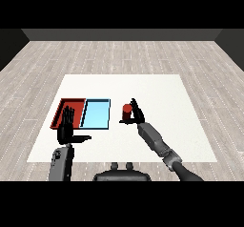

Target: Pick the red can and put it in the red box

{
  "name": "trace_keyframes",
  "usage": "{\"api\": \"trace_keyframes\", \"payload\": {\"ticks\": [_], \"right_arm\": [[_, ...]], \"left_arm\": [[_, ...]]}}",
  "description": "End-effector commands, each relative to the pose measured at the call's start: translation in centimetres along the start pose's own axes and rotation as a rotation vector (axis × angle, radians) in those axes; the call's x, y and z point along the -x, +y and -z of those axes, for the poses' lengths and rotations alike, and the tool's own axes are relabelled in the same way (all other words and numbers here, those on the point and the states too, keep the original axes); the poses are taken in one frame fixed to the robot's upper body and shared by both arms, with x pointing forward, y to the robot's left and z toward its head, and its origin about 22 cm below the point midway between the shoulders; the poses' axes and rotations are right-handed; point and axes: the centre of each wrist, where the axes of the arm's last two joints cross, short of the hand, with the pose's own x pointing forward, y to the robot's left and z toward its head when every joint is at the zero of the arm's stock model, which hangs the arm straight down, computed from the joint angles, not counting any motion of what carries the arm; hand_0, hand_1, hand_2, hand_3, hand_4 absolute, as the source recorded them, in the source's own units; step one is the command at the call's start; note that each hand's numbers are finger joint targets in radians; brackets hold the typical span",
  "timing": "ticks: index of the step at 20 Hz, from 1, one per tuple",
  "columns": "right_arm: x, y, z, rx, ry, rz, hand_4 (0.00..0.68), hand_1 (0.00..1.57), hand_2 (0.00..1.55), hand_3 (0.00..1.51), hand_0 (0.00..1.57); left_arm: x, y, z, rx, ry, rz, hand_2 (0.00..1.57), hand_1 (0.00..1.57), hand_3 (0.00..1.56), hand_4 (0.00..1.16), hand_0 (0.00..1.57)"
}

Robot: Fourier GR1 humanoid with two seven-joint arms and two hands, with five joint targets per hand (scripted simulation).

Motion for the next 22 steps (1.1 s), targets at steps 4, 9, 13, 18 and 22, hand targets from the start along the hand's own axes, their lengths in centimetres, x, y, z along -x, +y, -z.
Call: {"api": "trace_keyframes", "payload": {"ticks": [4,9,13,18,22], "right_arm": [[-0.8,1.6,1.5,-0.004,0.018,0.000,0.000,0.00,0.00,0.00,0.00],[-1.0,1.7,2.0,-0.010,0.034,-0.002,0.000,0.00,0.00,0.00,0.00],[-0.4,1.5,1.6,-0.041,0.046,-0.013,0.000,0.00,0.00,0.00,0.00],[-1.7,2.4,3.2,0.018,0.089,-0.042,0.000,0.00,0.00,0.00,0.00],[-1.5,1.7,3.1,0.161,0.160,-0.210,0.508,1.47,1.45,1.37,1.47]], "left_arm": [[2.0,-0.8,-0.5,0.005,-0.003,0.003,0.00,0.00,0.00,0.00,0.00],[0.7,-0.2,0.6,-0.015,0.000,0.025,0.00,0.00,0.00,0.00,0.00],[0.9,-0.4,0.4,-0.014,0.008,0.023,0.00,0.00,0.00,0.00,0.00],[-0.4,1.5,-0.4,-0.013,-0.006,0.019,0.00,0.00,0.00,0.00,0.00],[-0.6,1.3,0.8,-0.015,-0.012,0.003,0.00,0.00,0.00,0.00,0.00]]}}
